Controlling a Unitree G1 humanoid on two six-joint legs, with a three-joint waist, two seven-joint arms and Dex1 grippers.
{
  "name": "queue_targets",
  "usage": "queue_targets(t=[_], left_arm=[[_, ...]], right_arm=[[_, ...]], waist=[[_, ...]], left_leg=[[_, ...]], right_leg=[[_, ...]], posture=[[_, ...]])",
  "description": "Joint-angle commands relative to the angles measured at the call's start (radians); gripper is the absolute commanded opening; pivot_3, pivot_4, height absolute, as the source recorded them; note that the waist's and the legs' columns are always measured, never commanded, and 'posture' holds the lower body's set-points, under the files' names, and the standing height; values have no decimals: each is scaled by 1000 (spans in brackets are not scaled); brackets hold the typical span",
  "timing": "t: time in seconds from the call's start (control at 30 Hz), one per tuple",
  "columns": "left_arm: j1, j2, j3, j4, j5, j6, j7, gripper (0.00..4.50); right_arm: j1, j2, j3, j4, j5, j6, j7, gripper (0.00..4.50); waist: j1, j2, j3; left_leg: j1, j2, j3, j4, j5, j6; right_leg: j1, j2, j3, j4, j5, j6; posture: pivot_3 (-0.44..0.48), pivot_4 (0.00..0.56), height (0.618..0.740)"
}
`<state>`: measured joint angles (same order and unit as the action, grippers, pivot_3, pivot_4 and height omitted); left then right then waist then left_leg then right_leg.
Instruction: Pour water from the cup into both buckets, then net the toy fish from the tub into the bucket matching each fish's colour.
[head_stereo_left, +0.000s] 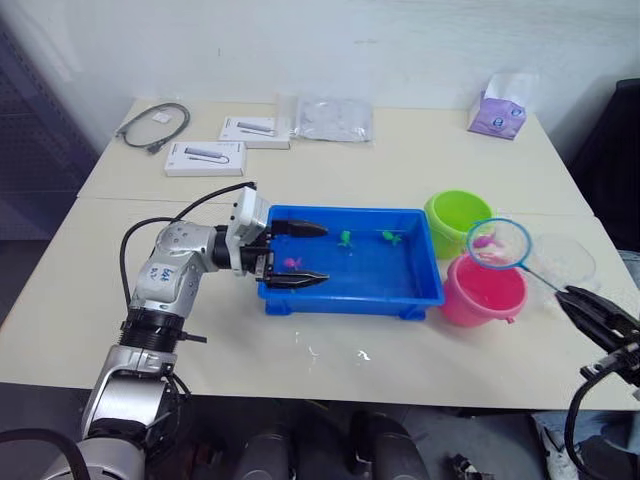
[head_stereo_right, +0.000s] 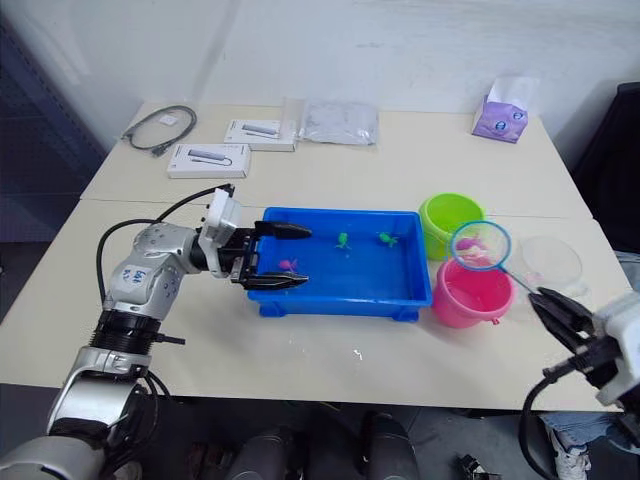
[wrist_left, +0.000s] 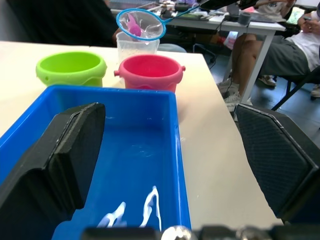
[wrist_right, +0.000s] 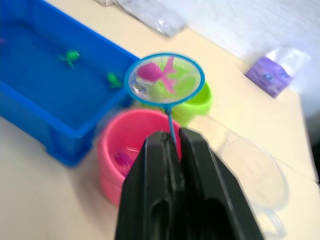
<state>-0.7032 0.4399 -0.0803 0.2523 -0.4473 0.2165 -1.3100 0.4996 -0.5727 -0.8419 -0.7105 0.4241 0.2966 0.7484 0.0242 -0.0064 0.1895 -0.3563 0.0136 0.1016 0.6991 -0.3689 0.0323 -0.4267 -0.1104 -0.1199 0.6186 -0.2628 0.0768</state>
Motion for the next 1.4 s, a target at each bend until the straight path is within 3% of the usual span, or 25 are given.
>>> queue_targets(t=[0.03, 0.3, 0.63, 0.9, 1.23, 1.4], left_arm=[[-28, -13, 2, -10, 1, -12, -3, 4448], [-27, -18, 4, -17, 6, -11, 6, 4448], [-13, -13, 8, -13, 15, -27, 13, 4448], [8, -2, 7, 2, 31, -51, 7, 4448], [64, 9, -5, -59, 27, -31, 10, 4448], [76, 25, 5, -65, 30, -25, 16, 4448]], right_arm=[[29, 17, 10, 100, -161, -254, 6, 0], [16, -13, 95, 371, -536, -796, -122, 0], [-3, -108, 28, 527, -1065, -1175, -531, 0], [7, -172, 58, 615, -1211, -1269, -748, 0], [15, -273, 130, 699, -1247, -1308, -852, 0], [32, -278, 74, 716, -1215, -1274, -897, 0]], waist=[[0, 0, 0], [-4, 0, 0], [-4, 0, 0], [-6, 0, 0], [-24, 0, 0], [-25, 0, 0]], left_leg=[[0, 0, 0, 0, 0, 0], [3, 0, 4, 0, 0, 0], [4, 1, 5, 0, 1, -1], [4, 1, 5, 0, 1, -2], [4, 1, 5, 0, 1, -2], [4, 2, 5, -1, 1, -3]], right_leg=[[0, 0, 1, 0, 0, 0], [0, 0, 5, 0, 0, 0], [-1, 0, 7, 0, 0, 0], [-1, 1, 8, 0, -1, 0], [-1, 0, 9, 0, -1, 0], [-1, -1, 9, 0, -1, -1]], posture=[[0, 150, 740], [0, 150, 740], [0, 150, 740], [0, 150, 740], [0, 150, 740], [0, 150, 740]])
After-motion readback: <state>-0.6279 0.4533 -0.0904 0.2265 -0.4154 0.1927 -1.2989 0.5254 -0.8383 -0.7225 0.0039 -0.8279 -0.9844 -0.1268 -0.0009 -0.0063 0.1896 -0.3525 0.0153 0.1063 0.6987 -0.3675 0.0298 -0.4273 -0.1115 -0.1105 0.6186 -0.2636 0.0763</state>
